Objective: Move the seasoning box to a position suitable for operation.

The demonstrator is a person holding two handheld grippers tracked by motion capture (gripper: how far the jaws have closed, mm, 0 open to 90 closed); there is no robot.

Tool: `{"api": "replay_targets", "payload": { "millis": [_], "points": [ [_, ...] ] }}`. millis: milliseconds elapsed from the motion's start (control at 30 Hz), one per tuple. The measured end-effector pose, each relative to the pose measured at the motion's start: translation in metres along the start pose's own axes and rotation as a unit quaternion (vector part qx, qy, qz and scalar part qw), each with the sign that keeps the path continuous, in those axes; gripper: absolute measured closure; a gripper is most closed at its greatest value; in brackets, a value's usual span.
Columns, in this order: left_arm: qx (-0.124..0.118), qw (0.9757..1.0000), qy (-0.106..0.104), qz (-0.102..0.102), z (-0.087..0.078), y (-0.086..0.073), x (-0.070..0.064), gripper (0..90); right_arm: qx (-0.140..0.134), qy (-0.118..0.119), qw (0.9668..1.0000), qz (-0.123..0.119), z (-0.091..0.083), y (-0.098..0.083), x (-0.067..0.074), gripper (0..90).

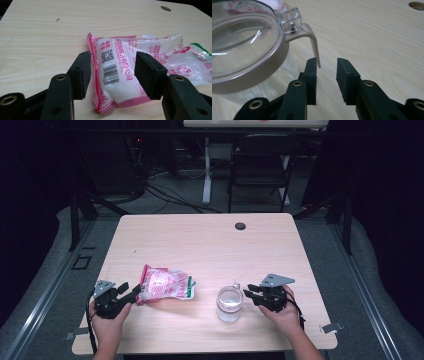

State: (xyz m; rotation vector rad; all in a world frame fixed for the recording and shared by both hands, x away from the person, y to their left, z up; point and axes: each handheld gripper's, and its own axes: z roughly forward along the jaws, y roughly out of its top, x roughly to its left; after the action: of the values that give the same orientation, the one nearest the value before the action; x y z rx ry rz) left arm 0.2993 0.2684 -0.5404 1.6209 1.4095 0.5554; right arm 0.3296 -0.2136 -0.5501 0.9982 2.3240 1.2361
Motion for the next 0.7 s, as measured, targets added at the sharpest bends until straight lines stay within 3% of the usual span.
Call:
{"api": "replay_targets", "payload": {
  "millis": [267, 700],
  "points": [
    [0.007, 1.0, 0.002, 0.002, -0.001, -0.001, -0.001, 47.2, 0.021, 0.022, 0.9995, -0.004, 0.017, 0.001, -0.003, 73.6],
    [0.009, 0.9999, 0.014, -0.004, -0.008, -0.006, 0.003, 47.5, 0.026, 0.035, 0.9989, -0.015, 0.028, 0.008, -0.001, 73.7]
  ]
}}
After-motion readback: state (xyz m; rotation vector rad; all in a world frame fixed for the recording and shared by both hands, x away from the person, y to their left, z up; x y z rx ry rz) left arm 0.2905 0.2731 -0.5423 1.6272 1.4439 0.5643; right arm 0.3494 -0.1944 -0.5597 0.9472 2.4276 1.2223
